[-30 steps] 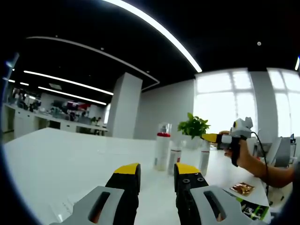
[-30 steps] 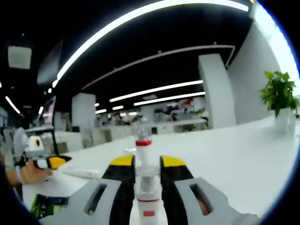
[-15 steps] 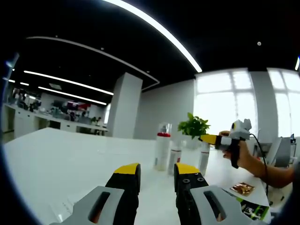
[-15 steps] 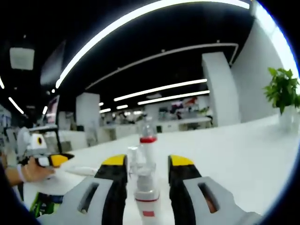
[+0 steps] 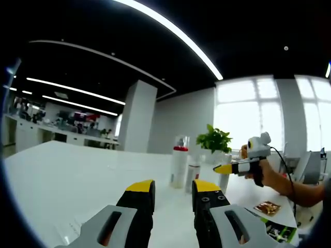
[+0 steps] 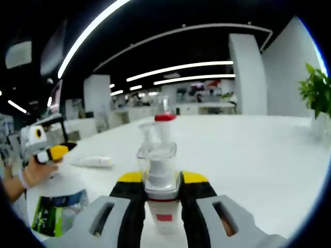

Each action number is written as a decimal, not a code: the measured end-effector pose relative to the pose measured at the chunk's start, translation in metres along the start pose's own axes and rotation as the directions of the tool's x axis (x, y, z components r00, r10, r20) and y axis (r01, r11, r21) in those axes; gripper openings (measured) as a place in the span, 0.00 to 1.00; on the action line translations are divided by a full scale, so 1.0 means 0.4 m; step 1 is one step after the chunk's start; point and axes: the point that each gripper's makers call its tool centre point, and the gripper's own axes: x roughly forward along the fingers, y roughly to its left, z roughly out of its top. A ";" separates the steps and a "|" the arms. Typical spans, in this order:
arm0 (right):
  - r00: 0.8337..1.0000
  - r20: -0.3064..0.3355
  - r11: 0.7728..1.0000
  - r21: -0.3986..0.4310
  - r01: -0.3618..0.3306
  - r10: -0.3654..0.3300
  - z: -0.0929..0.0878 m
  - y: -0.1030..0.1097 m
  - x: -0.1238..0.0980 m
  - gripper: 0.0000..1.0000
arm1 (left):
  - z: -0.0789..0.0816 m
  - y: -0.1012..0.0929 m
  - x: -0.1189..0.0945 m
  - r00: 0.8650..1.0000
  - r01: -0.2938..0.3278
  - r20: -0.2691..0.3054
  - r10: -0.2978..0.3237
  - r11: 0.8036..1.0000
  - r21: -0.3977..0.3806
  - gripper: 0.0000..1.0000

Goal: Arrange the skincare products in the storage area until every visible bottle or jar stands upright without overlapping.

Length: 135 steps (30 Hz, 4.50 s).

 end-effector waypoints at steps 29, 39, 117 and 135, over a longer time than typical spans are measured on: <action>0.968 -0.156 0.975 -0.137 0.175 -0.195 -0.137 -0.074 0.080 0.41 | 0.000 0.002 0.002 1.000 -0.001 0.000 0.001 1.000 -0.002 0.29; 0.954 -0.217 0.978 -0.072 0.195 -0.206 -0.171 -0.086 0.037 0.20 | 0.002 0.001 0.000 1.000 -0.001 0.005 0.001 1.000 -0.006 0.28; 0.880 0.359 0.882 -0.236 0.409 -0.312 0.126 -0.094 -0.015 0.64 | 0.000 0.001 -0.007 1.000 -0.026 0.006 0.026 1.000 0.010 0.38; 0.700 0.709 0.899 -0.247 0.361 -0.086 0.269 0.041 -0.132 0.69 | 0.000 0.015 -0.002 0.999 -0.045 -0.001 0.045 0.998 0.036 0.38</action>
